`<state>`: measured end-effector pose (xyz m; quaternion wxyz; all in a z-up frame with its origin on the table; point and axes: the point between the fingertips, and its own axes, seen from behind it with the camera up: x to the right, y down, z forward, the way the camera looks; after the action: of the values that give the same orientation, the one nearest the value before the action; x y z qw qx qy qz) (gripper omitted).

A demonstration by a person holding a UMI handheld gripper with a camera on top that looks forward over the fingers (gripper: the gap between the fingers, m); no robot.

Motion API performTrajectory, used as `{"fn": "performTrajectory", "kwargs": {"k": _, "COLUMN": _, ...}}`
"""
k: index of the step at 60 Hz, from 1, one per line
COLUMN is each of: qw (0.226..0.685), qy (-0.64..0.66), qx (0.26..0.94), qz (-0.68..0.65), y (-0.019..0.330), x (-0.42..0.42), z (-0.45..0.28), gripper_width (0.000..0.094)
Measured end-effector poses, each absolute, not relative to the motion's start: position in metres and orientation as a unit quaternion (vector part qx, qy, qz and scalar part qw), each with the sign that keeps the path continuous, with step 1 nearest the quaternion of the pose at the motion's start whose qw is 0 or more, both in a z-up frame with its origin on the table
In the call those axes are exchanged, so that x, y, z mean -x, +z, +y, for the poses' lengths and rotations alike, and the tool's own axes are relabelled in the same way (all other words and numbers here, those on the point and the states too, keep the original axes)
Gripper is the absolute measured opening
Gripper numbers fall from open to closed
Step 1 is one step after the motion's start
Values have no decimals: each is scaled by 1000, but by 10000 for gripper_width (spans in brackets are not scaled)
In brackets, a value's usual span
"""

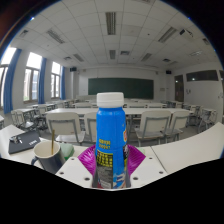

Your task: Pour water

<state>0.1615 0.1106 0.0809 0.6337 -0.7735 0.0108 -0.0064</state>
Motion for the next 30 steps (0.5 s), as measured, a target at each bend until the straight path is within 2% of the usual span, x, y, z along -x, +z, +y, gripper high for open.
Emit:
{"fn": "performTrajectory", "kwargs": {"k": 4, "qw": 638, "qy": 1, "qx": 770, "qz": 11, "y": 84, "x": -168, "z": 95, "gripper_width": 368}}
{"fn": "performTrajectory", "kwargs": {"k": 6, "qw": 637, "qy": 6, "qx": 771, "qz": 12, "y": 83, "x": -164, "z": 110, "gripper_width": 369}}
{"fn": "performTrajectory", "kwargs": {"k": 8, "qw": 636, "qy": 9, "qx": 771, "qz": 10, "y": 84, "x": -164, "z": 108, "gripper_width": 409}}
{"fn": "performTrajectory", "kwargs": {"k": 13, "qw": 623, "qy": 11, "qx": 782, "qz": 3, "y": 85, "x": -171, "z": 97, "gripper_width": 585}}
{"fn": "performTrajectory", "kwargs": {"k": 15, "qw": 614, "qy": 12, "qx": 789, "qz": 1, "y": 87, "x": -175, "z": 89, "gripper_width": 693}}
{"fn": "performTrajectory", "kwargs": {"k": 17, "qw": 615, "qy": 13, "qx": 788, "qz": 8, "y": 90, "x": -171, "z": 94, "gripper_width": 840}}
{"fn": "performTrajectory", "kwargs": {"k": 18, "qw": 620, "qy": 14, "qx": 784, "qz": 12, "y": 95, "x": -174, "z": 90, "gripper_width": 869}}
{"fn": "performTrajectory", "kwargs": {"k": 23, "qw": 634, "qy": 32, "qx": 773, "qz": 26, "y": 118, "x": -174, "z": 65, "gripper_width": 844}}
{"fn": "performTrajectory", "kwargs": {"k": 25, "qw": 635, "qy": 37, "qx": 771, "qz": 32, "y": 129, "x": -196, "z": 25, "gripper_width": 844}}
{"fn": "performTrajectory", "kwargs": {"k": 26, "qw": 638, "qy": 40, "qx": 768, "qz": 35, "y": 124, "x": -171, "z": 39, "gripper_width": 844}}
{"fn": "performTrajectory", "kwargs": {"k": 30, "qw": 643, "qy": 46, "qx": 764, "qz": 37, "y": 133, "x": -170, "z": 4, "gripper_width": 845}}
